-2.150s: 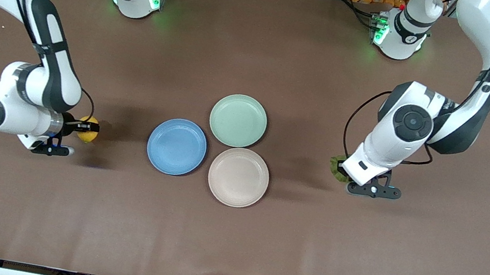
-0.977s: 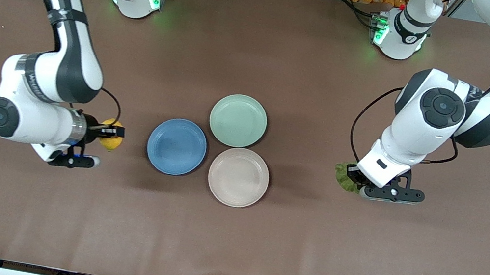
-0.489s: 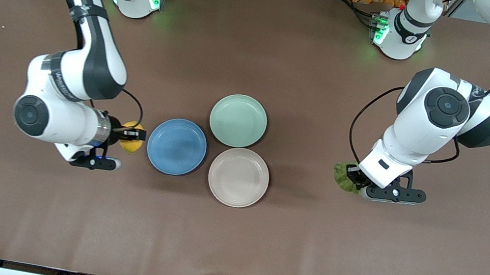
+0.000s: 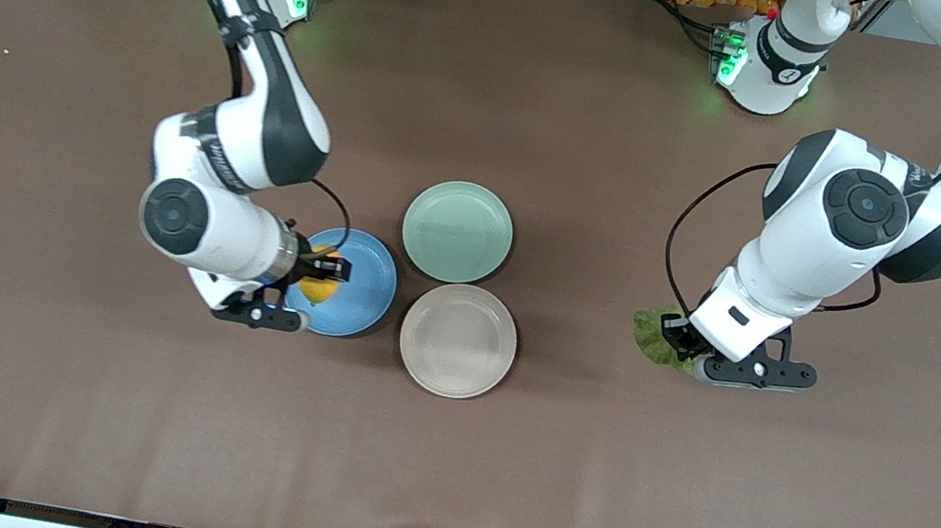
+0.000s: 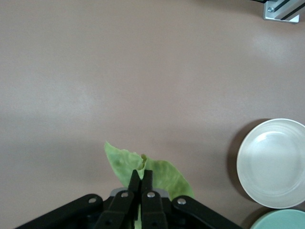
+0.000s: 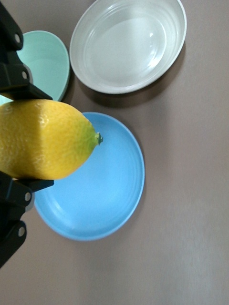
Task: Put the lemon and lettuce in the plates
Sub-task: 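Lower the lemon onto the blue plate while the left gripper carries the lettuce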
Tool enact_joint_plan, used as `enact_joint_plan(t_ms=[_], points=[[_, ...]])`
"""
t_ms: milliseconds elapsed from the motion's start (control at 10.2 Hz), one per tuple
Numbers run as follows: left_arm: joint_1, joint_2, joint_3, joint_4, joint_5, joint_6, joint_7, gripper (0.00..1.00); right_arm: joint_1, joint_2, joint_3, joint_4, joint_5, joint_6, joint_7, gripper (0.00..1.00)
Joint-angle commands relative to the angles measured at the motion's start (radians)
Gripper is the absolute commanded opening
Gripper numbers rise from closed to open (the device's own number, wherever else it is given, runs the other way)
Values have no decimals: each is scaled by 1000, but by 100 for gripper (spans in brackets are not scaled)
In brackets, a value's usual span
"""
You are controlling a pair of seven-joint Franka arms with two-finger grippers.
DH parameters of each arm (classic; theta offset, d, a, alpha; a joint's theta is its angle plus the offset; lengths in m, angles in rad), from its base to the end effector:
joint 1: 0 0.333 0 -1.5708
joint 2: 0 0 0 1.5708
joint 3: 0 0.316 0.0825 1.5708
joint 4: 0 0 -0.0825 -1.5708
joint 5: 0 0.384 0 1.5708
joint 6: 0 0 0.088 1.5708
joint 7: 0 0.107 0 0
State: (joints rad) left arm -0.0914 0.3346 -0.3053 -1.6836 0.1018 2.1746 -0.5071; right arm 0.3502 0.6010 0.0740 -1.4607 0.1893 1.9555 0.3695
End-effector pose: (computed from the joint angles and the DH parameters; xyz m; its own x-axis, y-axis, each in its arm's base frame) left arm 0.6233 -0.2349 0.4296 0.9850 0.0899 0.1474 0.0772 -0.9930 0.0892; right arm 0.6374 0.2920 0.3254 0.9833 -0.0221 -0.1806 -0.0501 -0.9871 -0.1520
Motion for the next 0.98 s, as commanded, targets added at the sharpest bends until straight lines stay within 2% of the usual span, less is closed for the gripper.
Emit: enact_joint_plan(t_ms=[0, 293, 489, 684, 782, 880], points=[[-20, 12, -5, 15, -50, -19, -25, 0, 7, 65, -8, 22, 9, 39, 32, 0], [-95, 56, -3, 35, -56, -18, -123, 0, 0, 100, -13, -10, -33, 74, 31, 0], [-108, 96, -3, 51, -54, -7, -178, 0, 1, 129, -11, -10, -31, 95, 32, 0], [-128, 121, -3, 71, -54, 7, -206, 0, -5, 144, -11, -29, -31, 100, 32, 7], [-131, 139, -3, 79, -54, 8, -220, 0, -7, 146, -11, -30, -31, 100, 28, 7], [-151, 156, -1, 90, -50, 22, -241, 0, -10, 146, -11, -30, -28, 98, 26, 25]])
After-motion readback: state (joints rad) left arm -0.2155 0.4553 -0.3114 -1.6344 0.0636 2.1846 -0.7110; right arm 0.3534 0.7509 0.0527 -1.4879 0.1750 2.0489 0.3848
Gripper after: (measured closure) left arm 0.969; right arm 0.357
